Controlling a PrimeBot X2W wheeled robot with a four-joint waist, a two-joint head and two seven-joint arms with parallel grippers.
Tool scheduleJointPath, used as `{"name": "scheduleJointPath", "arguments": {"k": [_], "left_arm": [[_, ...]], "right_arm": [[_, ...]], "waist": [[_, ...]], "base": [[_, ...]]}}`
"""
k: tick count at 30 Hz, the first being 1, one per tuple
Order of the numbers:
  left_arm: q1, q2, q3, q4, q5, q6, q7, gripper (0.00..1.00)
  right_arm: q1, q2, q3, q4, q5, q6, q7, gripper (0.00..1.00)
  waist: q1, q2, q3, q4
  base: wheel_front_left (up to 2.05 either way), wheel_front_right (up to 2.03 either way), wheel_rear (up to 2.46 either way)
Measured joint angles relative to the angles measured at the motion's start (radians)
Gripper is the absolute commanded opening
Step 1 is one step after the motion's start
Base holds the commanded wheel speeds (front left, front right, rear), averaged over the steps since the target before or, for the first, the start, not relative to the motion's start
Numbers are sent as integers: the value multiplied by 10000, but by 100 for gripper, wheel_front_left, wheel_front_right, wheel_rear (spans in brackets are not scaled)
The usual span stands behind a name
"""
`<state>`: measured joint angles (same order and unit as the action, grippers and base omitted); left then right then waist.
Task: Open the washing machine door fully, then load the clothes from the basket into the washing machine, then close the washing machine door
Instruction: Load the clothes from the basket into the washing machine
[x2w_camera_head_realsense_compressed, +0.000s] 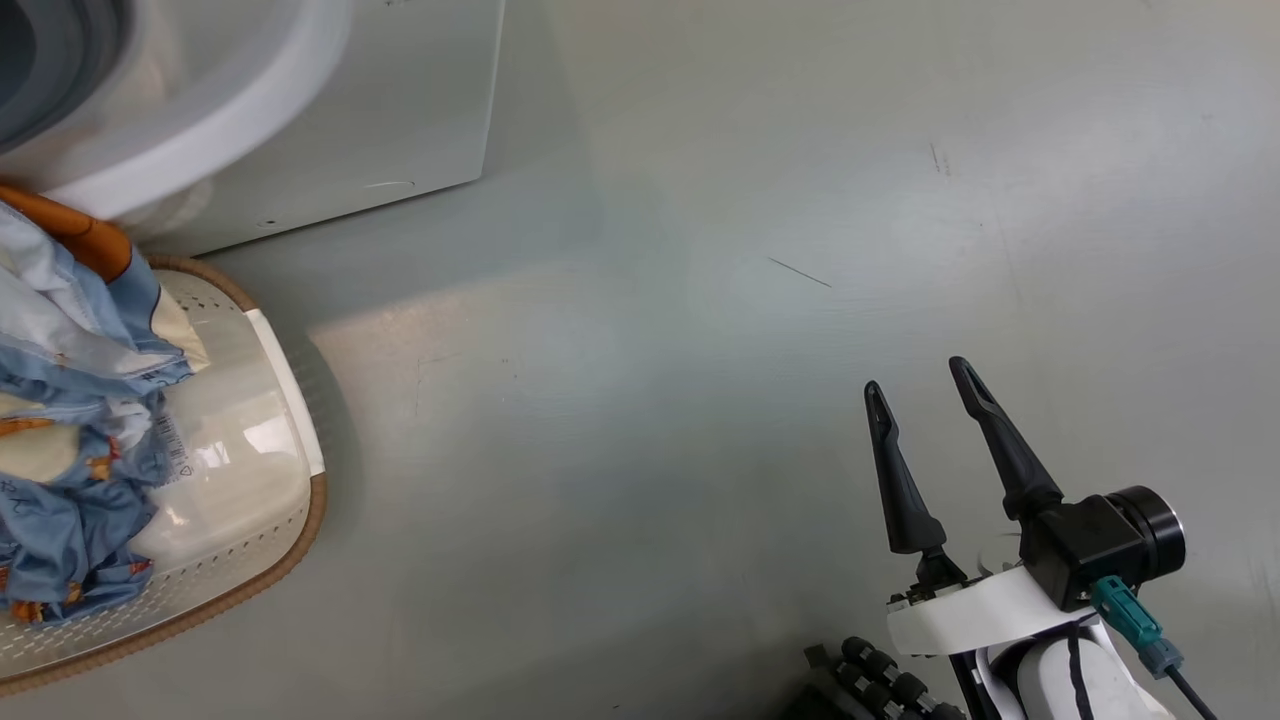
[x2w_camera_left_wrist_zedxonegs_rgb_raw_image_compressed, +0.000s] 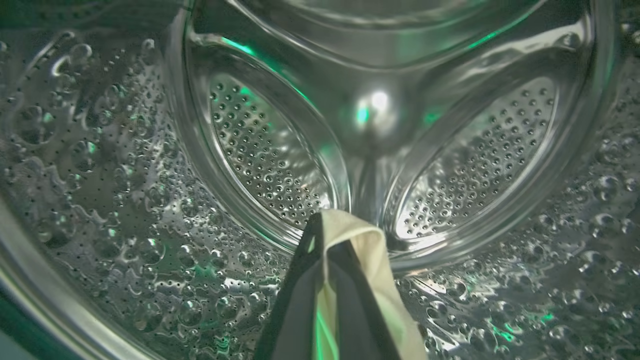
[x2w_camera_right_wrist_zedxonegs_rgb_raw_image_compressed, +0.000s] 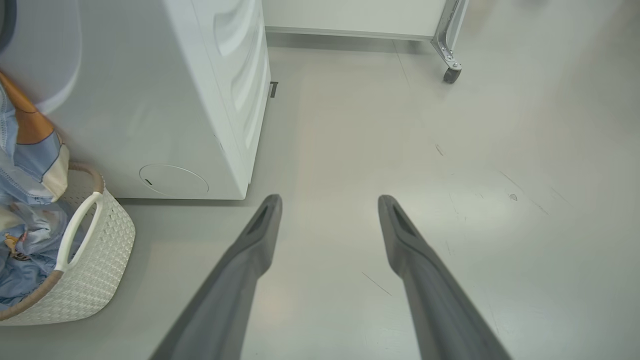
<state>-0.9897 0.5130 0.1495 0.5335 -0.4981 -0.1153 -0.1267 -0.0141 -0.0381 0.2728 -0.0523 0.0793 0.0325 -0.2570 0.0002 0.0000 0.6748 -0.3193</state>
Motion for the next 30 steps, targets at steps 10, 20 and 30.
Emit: {"name": "scheduleJointPath", "arguments": {"k": [10,20,30], "left_arm": [[-375,73,-464,1419,194,-75,-307,0],[-334,159,-1244,2548,872,-75,222,25],[-718,-163,-1559,3287,1110,201,495,100]], "right_arm": [[-37,2,263,8,82,-82,-2,100],[-19,2,221,90,84,-86,-2,100],[-42,0,109,123,291,-251,-2,100]], "waist": [[-1,0,112,-26],[-1,1,-17,-164],[-1,0,-145,43]], "base": [[0,0,0],[0,0,0],[0,0,0]]}}
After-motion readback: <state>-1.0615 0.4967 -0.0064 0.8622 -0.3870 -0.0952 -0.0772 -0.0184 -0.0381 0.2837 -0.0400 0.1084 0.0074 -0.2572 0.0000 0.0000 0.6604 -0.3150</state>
